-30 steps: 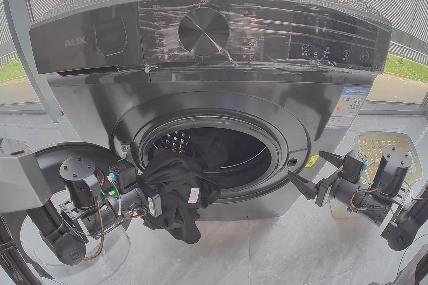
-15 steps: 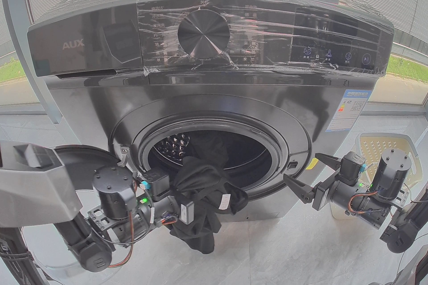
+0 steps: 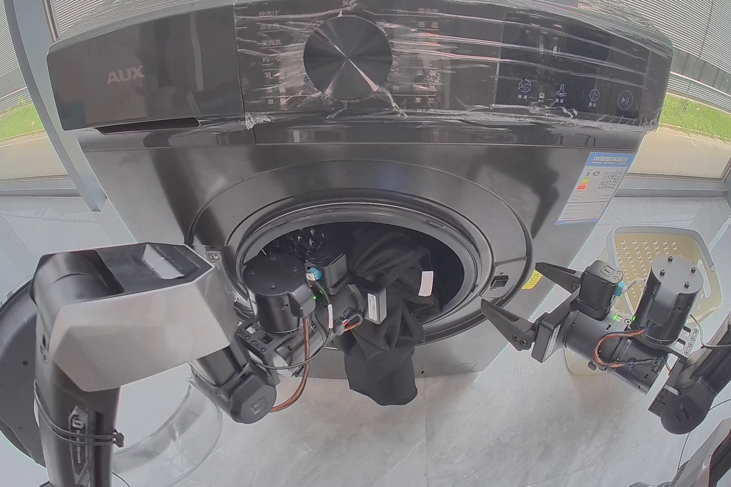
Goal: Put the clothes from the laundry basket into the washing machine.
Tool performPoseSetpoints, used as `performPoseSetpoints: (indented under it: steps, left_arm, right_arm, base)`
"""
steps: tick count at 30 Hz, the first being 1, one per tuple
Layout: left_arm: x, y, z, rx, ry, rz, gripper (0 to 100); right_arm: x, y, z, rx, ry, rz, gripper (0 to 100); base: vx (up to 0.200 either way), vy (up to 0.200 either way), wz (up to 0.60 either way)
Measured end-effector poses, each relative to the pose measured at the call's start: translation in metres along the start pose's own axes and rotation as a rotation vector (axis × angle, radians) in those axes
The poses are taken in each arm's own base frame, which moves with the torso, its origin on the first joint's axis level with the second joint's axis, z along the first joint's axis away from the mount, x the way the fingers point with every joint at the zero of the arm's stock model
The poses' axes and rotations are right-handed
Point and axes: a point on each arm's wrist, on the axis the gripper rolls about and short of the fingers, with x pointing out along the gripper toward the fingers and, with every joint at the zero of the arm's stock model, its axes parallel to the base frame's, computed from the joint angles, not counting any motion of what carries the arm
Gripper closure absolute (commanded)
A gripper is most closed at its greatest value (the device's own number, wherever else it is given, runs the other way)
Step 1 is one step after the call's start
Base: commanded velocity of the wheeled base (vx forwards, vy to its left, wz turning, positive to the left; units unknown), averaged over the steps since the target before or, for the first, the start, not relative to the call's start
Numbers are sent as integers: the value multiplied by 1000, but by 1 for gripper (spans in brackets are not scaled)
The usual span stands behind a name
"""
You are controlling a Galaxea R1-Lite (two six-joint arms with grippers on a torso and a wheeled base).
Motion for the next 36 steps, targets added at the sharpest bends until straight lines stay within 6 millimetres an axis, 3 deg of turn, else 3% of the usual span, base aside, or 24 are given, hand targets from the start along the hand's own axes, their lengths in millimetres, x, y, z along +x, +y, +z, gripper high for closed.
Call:
performPoseSetpoints:
  steps: [13, 36]
  left_arm:
    - [59, 24, -28, -28, -47, 67, 100]
    - [127, 65, -33, -28, -44, 203, 100]
  right_arm:
    - [0, 1, 0, -1, -1, 4, 0]
    - [2, 1, -3, 0, 12, 6, 0]
  base:
    - [0, 0, 0]
    - [0, 0, 0]
